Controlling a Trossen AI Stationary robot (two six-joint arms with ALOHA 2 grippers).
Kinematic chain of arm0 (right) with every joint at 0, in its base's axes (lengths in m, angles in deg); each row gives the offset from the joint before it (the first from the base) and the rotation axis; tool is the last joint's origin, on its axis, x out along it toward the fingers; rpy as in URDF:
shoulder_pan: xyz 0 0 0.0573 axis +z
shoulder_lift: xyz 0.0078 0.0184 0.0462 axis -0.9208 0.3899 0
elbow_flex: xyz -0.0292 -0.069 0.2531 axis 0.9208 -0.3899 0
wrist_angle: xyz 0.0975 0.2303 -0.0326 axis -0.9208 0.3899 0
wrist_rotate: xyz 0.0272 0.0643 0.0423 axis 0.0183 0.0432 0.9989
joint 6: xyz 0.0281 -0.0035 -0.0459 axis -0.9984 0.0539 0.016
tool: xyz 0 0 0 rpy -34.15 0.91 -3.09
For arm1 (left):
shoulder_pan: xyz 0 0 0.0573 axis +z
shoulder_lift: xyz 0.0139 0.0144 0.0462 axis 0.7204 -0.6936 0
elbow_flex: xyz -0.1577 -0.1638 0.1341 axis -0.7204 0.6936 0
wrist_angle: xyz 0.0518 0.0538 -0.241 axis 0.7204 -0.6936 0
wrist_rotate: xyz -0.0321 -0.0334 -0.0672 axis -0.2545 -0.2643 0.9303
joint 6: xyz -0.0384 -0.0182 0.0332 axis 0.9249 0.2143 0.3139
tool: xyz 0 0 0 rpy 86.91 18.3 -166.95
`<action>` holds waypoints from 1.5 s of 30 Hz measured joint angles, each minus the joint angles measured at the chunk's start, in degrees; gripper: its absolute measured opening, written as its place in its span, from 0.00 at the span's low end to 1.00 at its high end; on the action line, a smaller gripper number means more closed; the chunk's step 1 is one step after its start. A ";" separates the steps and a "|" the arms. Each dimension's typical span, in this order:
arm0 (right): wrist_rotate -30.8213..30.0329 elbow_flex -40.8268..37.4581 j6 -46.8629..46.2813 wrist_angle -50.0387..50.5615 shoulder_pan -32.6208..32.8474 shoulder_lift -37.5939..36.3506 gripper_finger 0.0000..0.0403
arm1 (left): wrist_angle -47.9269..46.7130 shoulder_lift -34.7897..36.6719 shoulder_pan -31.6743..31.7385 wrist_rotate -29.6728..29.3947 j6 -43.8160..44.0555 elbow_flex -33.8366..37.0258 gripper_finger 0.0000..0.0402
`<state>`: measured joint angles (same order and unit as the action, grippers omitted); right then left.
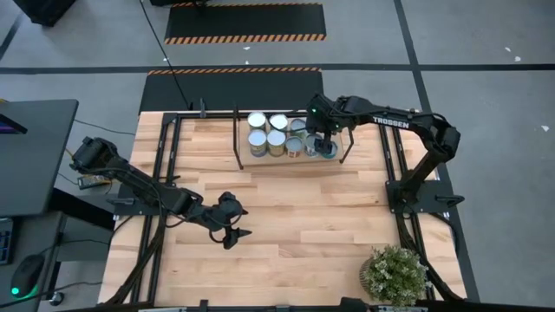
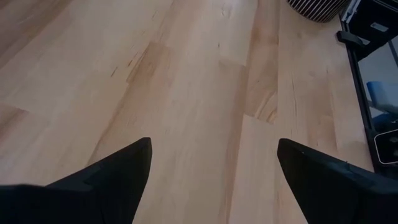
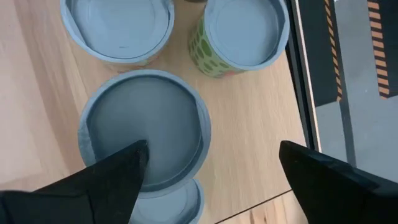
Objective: Pick and place cans onto a shelf
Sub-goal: Adjust the mixed vegetable can on the shelf, then return to Home Position
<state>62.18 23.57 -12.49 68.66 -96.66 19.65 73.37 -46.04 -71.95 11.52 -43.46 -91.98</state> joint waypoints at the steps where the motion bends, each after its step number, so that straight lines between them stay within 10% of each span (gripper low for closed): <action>1: -0.15 0.00 -0.11 -0.06 0.09 0.00 0.93 | 0.00 0.00 0.01 0.00 0.00 0.00 0.88; 13: 1.12 2.35 -3.78 -2.47 0.99 -4.94 0.93 | 0.00 0.00 0.35 -3.45 -3.29 0.00 0.88; 33: 7.55 -32.33 -17.65 -34.19 16.18 -35.71 0.93 | -2.44 14.78 -1.19 -18.82 -15.05 0.36 0.88; 45: 1.47 -48.57 -22.60 -51.14 25.77 -44.48 0.93 | 27.99 18.05 -0.89 -21.11 -18.34 18.38 0.88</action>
<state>63.66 -25.01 -35.09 17.52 -70.89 -24.83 101.37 -27.99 -72.84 -9.60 -61.80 -73.60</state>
